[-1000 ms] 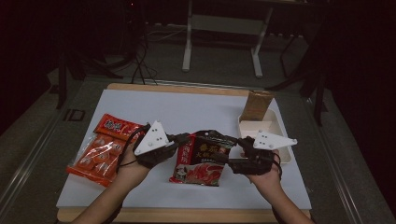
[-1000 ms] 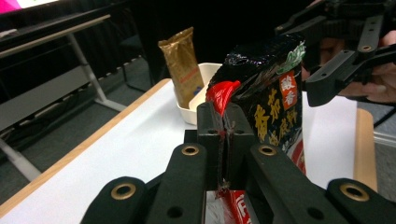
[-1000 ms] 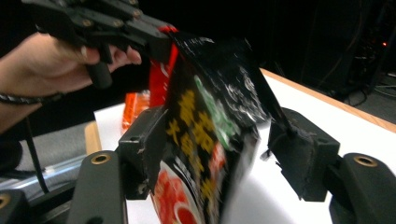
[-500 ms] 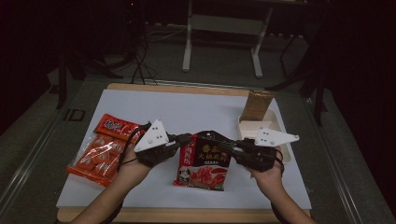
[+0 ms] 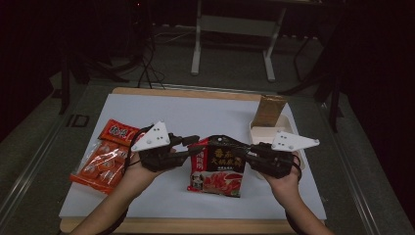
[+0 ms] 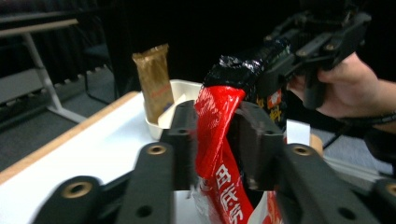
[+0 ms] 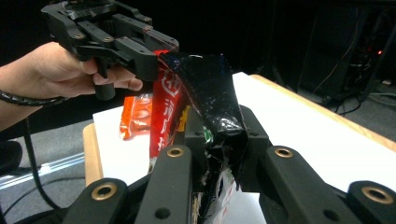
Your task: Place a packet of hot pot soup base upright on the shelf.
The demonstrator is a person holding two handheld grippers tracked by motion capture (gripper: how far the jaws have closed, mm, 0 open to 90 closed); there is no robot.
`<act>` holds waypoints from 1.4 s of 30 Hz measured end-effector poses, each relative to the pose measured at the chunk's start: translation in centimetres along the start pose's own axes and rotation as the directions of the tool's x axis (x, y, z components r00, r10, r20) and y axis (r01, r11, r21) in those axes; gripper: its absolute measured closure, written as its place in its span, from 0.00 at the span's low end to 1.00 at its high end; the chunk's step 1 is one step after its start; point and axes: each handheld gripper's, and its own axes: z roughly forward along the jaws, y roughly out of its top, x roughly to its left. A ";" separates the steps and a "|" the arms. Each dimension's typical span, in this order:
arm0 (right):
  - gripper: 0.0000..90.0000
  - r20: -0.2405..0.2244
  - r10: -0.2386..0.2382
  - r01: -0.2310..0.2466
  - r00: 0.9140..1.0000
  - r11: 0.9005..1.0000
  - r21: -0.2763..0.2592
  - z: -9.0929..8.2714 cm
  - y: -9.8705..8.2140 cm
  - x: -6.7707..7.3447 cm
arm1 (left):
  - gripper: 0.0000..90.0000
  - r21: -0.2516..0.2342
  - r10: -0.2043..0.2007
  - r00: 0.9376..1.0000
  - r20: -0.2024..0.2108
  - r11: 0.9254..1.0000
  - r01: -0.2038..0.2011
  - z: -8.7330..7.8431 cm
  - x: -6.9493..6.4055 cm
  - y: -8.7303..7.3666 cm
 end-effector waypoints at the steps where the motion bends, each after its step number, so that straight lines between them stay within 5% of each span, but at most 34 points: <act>1: 0.88 0.005 -0.005 0.005 1.000 1.000 0.000 -0.1 0.1 0.0 | 0.66 -0.010 -0.003 1.000 -0.003 1.000 0.003 -0.1 0.0 0.1; 5: 0.87 0.020 -0.010 0.010 1.000 1.000 -0.007 -0.3 0.3 -0.2 | 0.36 -0.037 -0.029 0.999 -0.020 0.999 0.028 -0.4 0.0 0.3; 6: 0.87 0.024 -0.010 0.011 1.000 1.000 -0.010 -0.4 0.4 -0.3 | 0.36 -0.034 -0.027 0.998 -0.053 0.999 0.026 -0.5 -0.2 0.4; 7: 0.87 0.031 -0.011 0.012 0.999 1.000 -0.020 -0.6 0.7 -0.5 | 0.16 -0.039 -0.026 0.998 -0.057 0.999 0.023 -0.7 -0.2 0.3; 12: 0.87 0.056 -0.003 0.006 0.998 0.999 -0.042 -1.4 1.3 -1.1 | 0.03 -0.047 -0.047 0.993 -0.112 0.998 0.042 -1.2 -0.3 -0.1; 16: 0.87 0.082 0.003 0.002 0.997 0.998 -0.060 -2.0 1.7 -1.9 | 0.02 -0.076 -0.095 0.987 -0.132 0.993 0.086 -2.0 -0.1 -1.0; 22: 0.87 0.120 0.018 -0.008 0.993 0.997 -0.080 -3.2 2.7 -3.3 | 0.02 -0.062 -0.108 0.984 -0.138 0.993 0.100 -2.8 0.2 -2.9; 28: 0.87 0.177 0.016 0.002 0.984 0.995 -0.099 -4.7 3.8 -4.9 | 0.03 -0.009 -0.096 0.986 -0.139 0.995 0.096 -3.1 -0.1 -5.9; 35: 0.87 0.220 0.023 0.000 0.975 0.995 -0.101 -5.9 4.2 -6.9 | 0.03 0.000 -0.073 0.990 -0.117 0.997 0.074 -2.9 -0.5 -8.5; 42: 0.87 0.264 0.027 -0.005 0.964 0.996 -0.085 -6.8 3.8 -8.9 | 0.03 0.015 -0.079 0.986 -0.150 0.997 0.082 -2.9 -0.4 -10.0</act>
